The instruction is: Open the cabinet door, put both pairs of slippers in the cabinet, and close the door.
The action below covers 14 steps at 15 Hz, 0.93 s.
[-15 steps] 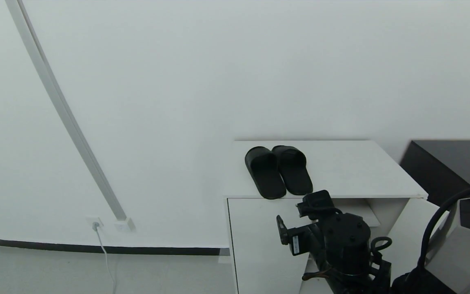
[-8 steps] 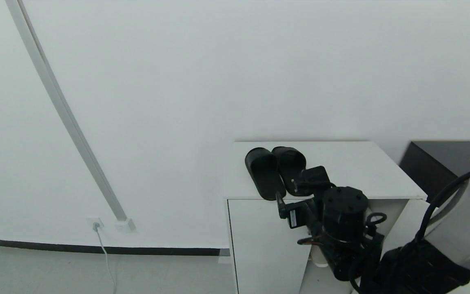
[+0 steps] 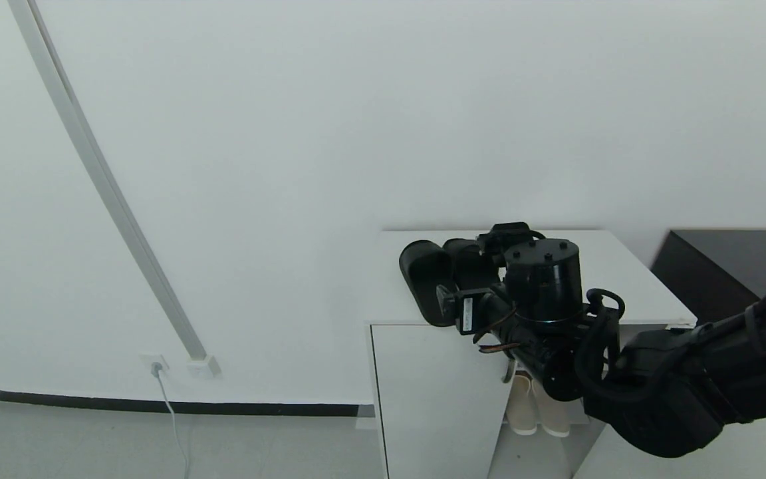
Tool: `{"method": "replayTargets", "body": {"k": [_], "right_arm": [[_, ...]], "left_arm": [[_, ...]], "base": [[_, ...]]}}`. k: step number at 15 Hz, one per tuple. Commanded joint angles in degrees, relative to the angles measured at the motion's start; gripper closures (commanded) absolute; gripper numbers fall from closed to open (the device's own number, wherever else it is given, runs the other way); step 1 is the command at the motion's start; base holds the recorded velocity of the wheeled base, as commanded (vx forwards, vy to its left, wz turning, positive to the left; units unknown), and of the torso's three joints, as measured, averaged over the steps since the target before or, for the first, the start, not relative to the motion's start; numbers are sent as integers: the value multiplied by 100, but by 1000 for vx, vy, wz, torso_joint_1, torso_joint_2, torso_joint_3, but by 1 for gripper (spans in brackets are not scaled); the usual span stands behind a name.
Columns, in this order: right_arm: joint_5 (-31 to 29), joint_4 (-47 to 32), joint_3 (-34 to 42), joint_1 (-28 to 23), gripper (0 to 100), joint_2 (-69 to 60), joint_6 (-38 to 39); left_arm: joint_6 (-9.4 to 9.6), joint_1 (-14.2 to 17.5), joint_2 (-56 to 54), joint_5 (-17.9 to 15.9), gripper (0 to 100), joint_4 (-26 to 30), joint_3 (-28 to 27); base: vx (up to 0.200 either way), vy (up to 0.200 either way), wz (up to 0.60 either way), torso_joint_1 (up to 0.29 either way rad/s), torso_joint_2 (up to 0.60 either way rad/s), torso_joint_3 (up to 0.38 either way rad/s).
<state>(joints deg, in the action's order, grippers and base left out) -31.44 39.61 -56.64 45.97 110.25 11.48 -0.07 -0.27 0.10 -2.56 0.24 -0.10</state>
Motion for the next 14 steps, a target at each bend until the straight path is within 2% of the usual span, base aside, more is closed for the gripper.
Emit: {"method": "replayTargets", "body": {"k": [1, 5, 9, 12, 14], "right_arm": [[15, 12, 91, 8, 0, -39, 3], [33, 38, 179, -27, 0, 84, 47], [164, 390, 171, -62, 0, 638, 179], [261, 829, 241, -159, 0, 937, 144], [349, 838, 197, -238, 0, 1139, 135]], "left_arm": [[-1, 0, 8, 1, 100, 2, 1], [-1, 0, -1, -8, 100, 2, 1], [-1, 0, 8, 1, 100, -7, 1], [-19, -8, -1, 10, 100, -7, 1], [-19, 0, -1, 10, 100, -7, 1]], "base": [[200, 0, 0, -2, 7, -2], [200, 0, 0, 2, -2, 1], [200, 0, 0, 6, 4, 0], [0, 0, 0, 0, 0, 0], [0, 0, 0, 0, 0, 0]]}}
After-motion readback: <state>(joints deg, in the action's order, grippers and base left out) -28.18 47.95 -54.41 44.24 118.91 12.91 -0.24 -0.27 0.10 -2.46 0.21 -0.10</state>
